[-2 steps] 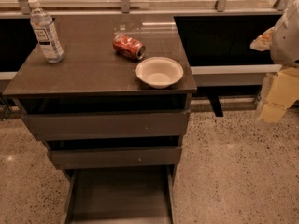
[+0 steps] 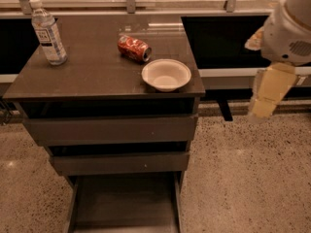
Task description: Place coke can into bottom drawer
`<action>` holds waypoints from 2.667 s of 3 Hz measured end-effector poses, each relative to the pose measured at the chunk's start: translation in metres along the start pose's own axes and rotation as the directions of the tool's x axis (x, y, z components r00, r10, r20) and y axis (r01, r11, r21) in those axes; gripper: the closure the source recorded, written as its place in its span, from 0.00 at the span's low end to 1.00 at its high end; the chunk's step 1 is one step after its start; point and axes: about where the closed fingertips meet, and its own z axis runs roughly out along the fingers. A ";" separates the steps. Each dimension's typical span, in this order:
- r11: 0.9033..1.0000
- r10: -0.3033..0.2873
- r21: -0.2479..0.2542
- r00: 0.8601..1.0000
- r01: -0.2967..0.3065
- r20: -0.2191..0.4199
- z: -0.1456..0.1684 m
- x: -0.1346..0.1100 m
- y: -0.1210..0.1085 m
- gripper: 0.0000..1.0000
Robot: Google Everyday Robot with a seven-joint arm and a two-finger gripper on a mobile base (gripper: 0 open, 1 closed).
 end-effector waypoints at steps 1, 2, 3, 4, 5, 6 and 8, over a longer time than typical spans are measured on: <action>1.000 -0.021 -0.020 1.000 0.021 0.006 0.033 -0.045 -0.049 0.00; 0.999 -0.031 -0.021 0.998 0.032 0.059 0.067 -0.120 -0.108 0.00; 0.999 0.036 -0.015 0.998 -0.035 0.055 0.102 -0.182 -0.156 0.00; 0.998 0.050 0.032 0.993 -0.054 0.107 0.093 -0.214 -0.178 0.00; 0.998 0.050 0.035 0.992 -0.054 0.112 0.096 -0.216 -0.180 0.00; 0.993 0.100 0.055 0.988 -0.107 0.114 0.107 -0.229 -0.198 0.00; 0.959 0.261 0.088 0.959 -0.271 0.108 0.174 -0.258 -0.241 0.00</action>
Offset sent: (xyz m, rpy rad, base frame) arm 0.2459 0.1774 0.0039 0.1288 -0.0453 0.0770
